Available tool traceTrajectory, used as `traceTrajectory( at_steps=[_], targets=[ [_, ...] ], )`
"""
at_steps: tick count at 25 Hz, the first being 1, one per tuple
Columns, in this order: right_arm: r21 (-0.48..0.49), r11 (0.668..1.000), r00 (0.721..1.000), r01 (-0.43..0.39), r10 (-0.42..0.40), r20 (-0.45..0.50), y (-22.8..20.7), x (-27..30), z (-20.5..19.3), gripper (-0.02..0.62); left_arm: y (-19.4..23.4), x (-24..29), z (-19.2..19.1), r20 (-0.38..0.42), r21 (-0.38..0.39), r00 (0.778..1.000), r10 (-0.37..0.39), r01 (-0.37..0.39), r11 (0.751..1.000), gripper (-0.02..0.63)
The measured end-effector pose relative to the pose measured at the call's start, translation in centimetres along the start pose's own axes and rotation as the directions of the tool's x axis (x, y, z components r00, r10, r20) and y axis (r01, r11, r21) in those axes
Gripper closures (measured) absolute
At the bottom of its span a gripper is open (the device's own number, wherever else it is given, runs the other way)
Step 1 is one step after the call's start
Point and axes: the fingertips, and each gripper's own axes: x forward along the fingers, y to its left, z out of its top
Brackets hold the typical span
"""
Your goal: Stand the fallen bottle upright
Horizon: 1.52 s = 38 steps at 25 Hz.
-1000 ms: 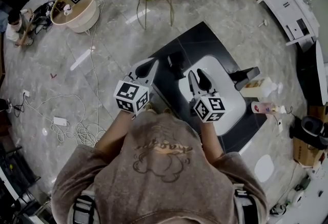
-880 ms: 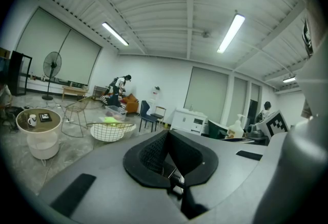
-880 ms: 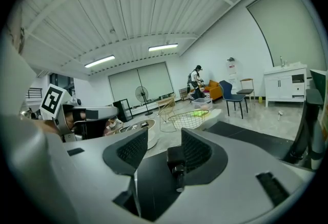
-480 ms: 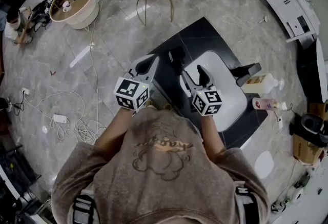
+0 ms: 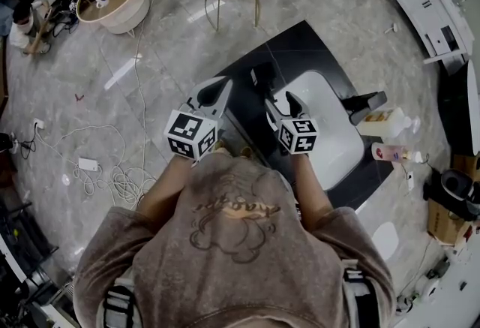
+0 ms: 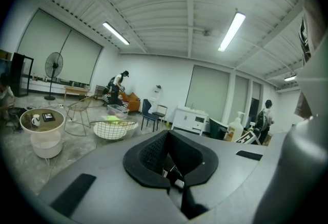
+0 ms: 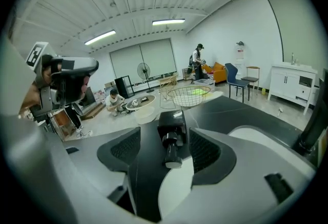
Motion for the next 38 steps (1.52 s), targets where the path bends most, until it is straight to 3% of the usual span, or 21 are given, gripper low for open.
traceTrajectory(
  at_steps=[18,28,38],
  targets=[
    [-0.008,1.0,0.987,0.015,-0.016,-0.163,-1.8,4.2,-6.2,0.362,1.9,-2.0,-0.8,-0.02,0.005,0.997,0.08,-0.08,0.997,0.588],
    [-0.035,0.999,0.985,0.02,-0.026,-0.172,-1.6,4.4,-6.7,0.419,2.1,-2.6,-0.9,-0.019,-0.003,0.996,0.092,-0.092,0.996,0.588],
    [-0.037,0.999,0.982,0.019,-0.025,-0.186,-1.5,4.6,-6.8,0.42,1.8,-2.6,-0.9,-0.017,-0.007,0.996,0.083,-0.083,0.997,0.588]
  ],
)
